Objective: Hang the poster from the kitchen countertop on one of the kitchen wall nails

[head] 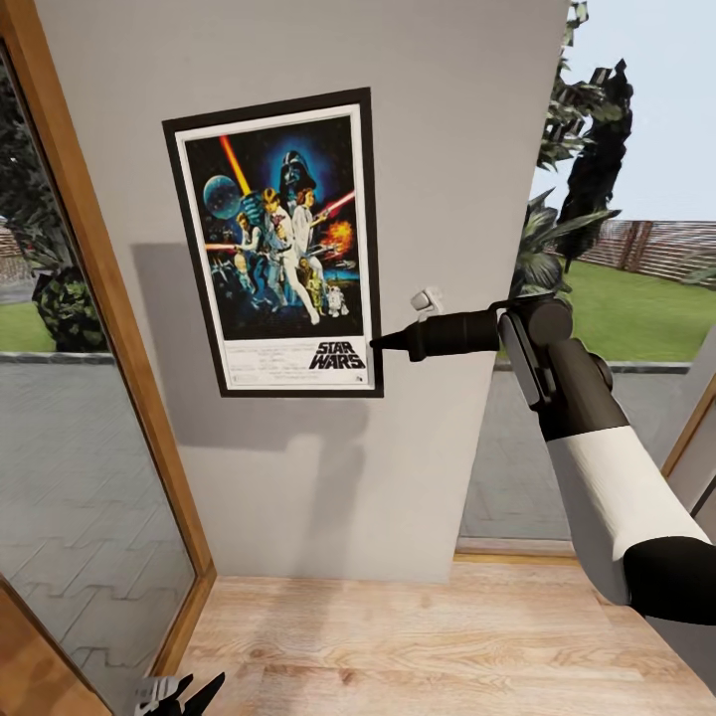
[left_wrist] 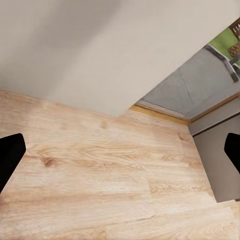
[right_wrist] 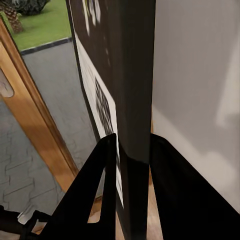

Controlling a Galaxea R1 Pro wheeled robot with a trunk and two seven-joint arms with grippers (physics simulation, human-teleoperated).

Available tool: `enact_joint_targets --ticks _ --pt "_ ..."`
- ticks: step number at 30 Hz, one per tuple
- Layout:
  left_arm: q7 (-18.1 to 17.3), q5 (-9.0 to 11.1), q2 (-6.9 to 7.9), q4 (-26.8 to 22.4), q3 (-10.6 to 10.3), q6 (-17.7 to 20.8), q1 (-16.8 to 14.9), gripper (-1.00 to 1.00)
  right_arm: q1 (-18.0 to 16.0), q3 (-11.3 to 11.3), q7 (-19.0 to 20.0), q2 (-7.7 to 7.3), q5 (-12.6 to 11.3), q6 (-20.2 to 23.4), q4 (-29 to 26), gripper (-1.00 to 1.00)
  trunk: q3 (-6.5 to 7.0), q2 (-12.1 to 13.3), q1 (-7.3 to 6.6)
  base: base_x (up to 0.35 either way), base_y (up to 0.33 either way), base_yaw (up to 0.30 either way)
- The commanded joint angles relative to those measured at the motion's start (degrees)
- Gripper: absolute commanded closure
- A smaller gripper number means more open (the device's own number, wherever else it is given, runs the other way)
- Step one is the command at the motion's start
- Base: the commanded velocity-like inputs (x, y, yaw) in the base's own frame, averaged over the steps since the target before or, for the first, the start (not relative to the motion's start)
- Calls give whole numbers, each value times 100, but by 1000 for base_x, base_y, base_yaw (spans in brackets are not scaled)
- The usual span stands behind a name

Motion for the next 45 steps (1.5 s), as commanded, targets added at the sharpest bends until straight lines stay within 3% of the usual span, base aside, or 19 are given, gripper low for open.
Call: enact_joint_targets --ticks 1,31,39,45 --pt "-13 11 1 5 -13 -29 -6 -100 -8 4 5 -4 -41 54 -2 100 -14 -14 4 0 0 0" --pt "-13 11 1 5 -13 -29 -6 -100 65 -115 4 -21 -41 -7 -18 100 -14 -14 4 0 0 0" --pt "-13 10 1 5 -13 -29 -6 -100 147 -127 6 -30 -52 -435 -16 100 -14 -14 4 0 0 0" --pt "-13 10 1 5 -13 -29 -6 -100 171 -131 5 -30 -53 -500 6 100 -14 -14 4 0 0 0"
